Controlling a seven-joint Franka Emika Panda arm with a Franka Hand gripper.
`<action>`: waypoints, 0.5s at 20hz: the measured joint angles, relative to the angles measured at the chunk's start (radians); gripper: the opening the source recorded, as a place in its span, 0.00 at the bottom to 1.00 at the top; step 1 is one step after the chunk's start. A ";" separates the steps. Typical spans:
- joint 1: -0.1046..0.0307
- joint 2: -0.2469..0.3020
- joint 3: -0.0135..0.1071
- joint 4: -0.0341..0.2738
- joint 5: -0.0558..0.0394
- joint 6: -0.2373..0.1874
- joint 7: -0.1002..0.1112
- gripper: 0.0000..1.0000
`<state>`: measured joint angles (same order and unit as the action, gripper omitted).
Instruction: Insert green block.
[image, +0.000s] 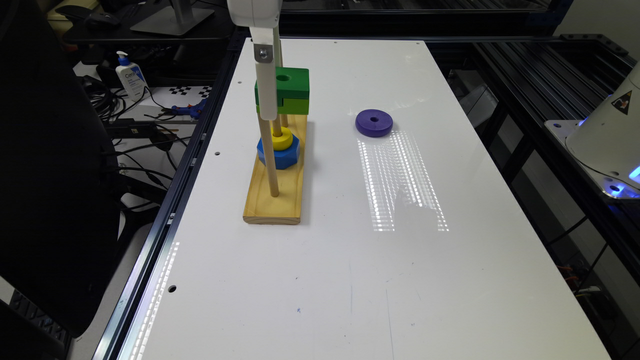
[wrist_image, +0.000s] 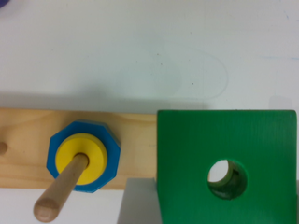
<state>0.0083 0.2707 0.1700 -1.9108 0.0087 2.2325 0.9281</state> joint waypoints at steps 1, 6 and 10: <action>-0.002 0.000 0.000 0.000 -0.0013 0.000 0.000 0.00; -0.007 0.000 -0.004 0.000 -0.0085 -0.002 0.000 0.00; -0.007 0.000 -0.006 0.000 -0.0108 -0.003 0.000 0.00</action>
<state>0.0014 0.2707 0.1636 -1.9108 -0.0021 2.2298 0.9281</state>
